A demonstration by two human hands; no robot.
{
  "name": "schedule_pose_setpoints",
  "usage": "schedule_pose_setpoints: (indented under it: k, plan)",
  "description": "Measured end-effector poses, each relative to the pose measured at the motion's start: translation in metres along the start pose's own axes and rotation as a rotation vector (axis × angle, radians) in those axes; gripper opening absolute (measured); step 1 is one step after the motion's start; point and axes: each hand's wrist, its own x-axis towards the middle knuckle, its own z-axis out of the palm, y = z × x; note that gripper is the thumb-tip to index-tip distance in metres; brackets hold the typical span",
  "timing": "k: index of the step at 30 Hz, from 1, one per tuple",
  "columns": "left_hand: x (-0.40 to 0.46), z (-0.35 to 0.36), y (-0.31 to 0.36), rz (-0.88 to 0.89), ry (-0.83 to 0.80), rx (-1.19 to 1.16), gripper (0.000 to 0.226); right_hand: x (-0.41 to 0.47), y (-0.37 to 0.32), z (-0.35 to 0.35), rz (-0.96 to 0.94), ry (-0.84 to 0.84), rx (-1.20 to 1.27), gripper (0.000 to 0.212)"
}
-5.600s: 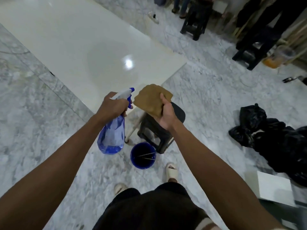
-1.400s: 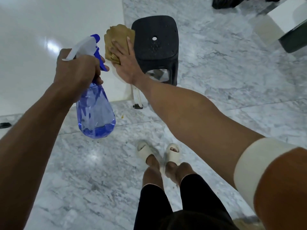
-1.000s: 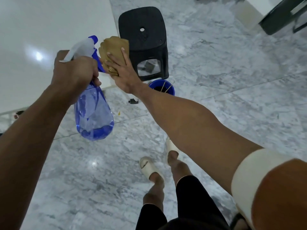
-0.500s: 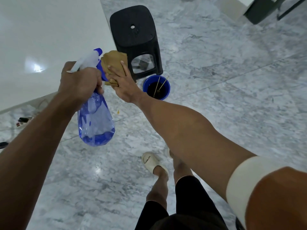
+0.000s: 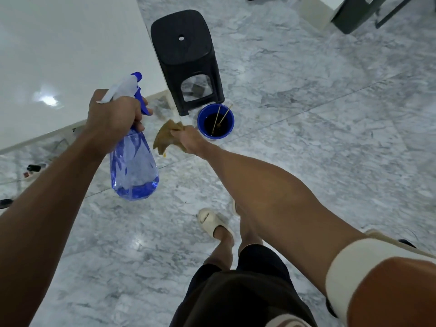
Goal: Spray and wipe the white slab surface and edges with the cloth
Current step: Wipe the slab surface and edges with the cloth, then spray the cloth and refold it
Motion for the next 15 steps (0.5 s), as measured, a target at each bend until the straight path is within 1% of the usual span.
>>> schedule_pose_setpoints:
  k: [2, 3, 5, 7, 11, 15]
  plan:
    - [-0.006, -0.004, -0.002, -0.002, -0.011, -0.007, 0.023, -0.012, -0.002, -0.006, 0.118, 0.027, 0.191, 0.046]
    - [-0.01, -0.004, -0.003, 0.003, -0.016, -0.002, 0.023, -0.017, -0.002, -0.01, 0.132, 0.023, 0.308, 0.044]
    - [-0.017, -0.004, -0.005, 0.007, -0.02, -0.003, 0.023, -0.033, -0.012, -0.02, 0.106, 0.012, 0.531, 0.032]
    - [-0.024, -0.003, -0.007, -0.004, -0.019, -0.012, 0.024, -0.049, -0.023, -0.033, 0.088, 0.016, 0.698, 0.025]
    - [-0.03, 0.002, -0.009, -0.012, -0.059, -0.055, 0.023, -0.07, -0.044, -0.063, 0.06, 0.118, 0.868, 0.026]
    - [-0.035, 0.021, 0.016, 0.025, -0.081, -0.069, 0.021, -0.077, -0.07, -0.105, -0.017, 0.124, 0.989, 0.026]
